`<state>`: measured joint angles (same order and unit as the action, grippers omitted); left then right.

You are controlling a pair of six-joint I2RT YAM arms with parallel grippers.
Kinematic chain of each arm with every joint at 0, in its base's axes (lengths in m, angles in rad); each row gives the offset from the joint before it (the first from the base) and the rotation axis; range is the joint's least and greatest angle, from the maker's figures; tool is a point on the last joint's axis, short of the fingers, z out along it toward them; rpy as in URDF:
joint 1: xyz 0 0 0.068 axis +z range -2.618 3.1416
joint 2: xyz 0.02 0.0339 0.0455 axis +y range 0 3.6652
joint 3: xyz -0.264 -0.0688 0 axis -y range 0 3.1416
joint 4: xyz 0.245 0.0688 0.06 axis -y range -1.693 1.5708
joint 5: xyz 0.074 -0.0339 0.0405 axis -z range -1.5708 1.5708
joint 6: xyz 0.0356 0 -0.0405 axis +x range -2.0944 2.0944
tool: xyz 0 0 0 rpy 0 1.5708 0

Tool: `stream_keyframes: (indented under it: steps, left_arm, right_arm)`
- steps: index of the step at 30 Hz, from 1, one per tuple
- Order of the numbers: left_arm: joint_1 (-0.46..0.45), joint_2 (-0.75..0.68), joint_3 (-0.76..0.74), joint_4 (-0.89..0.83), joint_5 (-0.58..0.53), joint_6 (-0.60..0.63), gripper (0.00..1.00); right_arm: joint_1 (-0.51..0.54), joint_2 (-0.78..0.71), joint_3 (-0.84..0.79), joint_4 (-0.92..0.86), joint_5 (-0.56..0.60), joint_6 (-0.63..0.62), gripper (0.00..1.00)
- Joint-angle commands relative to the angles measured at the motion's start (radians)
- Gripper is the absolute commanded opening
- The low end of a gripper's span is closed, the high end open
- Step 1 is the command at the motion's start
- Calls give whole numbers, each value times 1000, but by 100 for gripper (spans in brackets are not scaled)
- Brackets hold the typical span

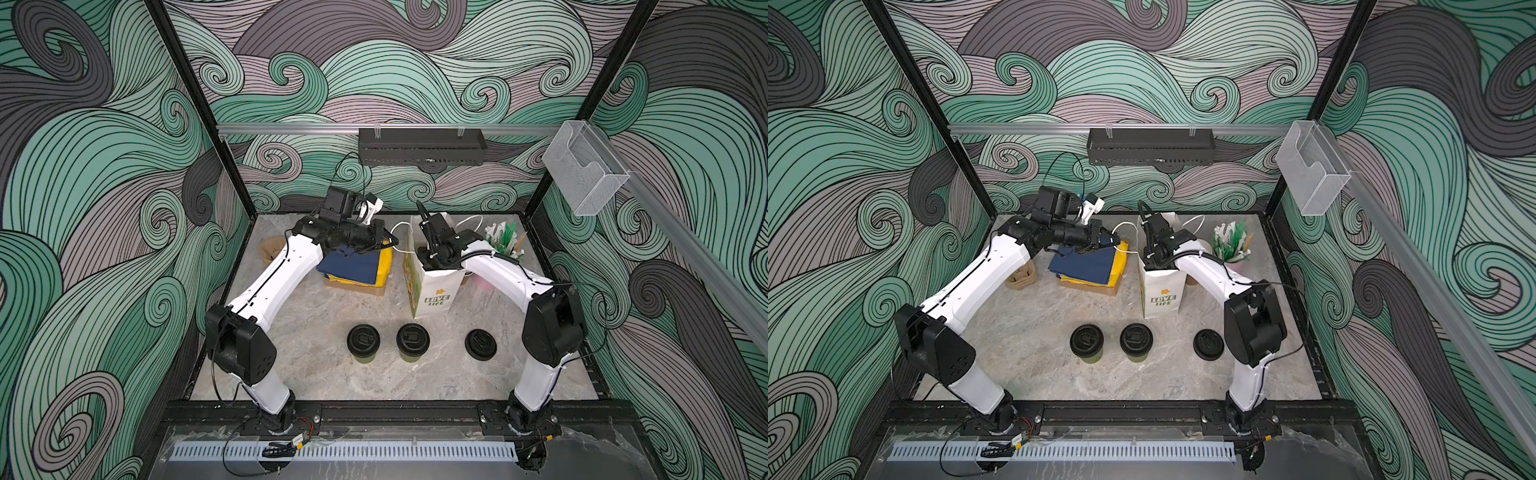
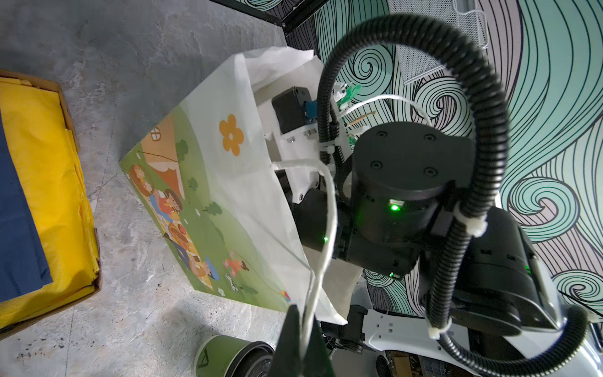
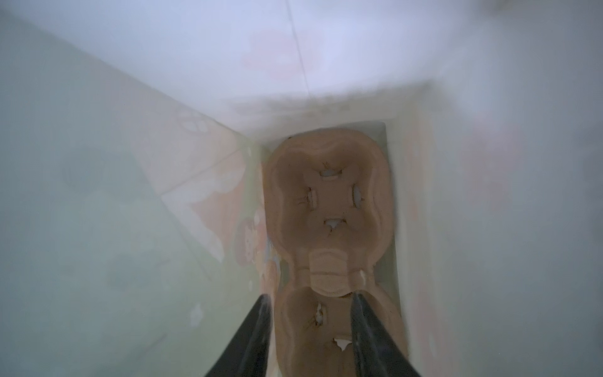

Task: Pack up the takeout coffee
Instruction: 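Lift the right gripper out of the bag while the left holds the bag rim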

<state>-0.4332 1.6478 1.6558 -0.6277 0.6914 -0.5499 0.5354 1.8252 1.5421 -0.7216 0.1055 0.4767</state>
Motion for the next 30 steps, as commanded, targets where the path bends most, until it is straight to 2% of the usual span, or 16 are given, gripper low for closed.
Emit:
stream_keyframes:
  steps: [1,9,15,19,23,26,30]
  left_arm:
    - [-3,17,27,-3,-9,16,0]
    - [-10,23,26,9,-9,10,0]
    - [-16,26,24,28,-2,3,22]
    - [-16,22,27,46,6,-1,40]
    - [-16,7,35,64,7,-13,55]
    - [-15,-5,41,66,-3,-18,65]
    - [-14,-21,54,82,-12,-37,71]
  right_arm:
    - [1,-67,4,-4,24,-26,42]
    - [1,-209,113,-134,-50,-91,48]
    - [1,-326,224,-242,-151,-130,53]
    - [-3,-400,266,-352,-97,-144,56]
    - [-15,-470,234,-438,-9,-129,61]
    - [-21,-505,181,-464,13,-103,64]
    - [-25,-508,125,-466,-28,-70,66]
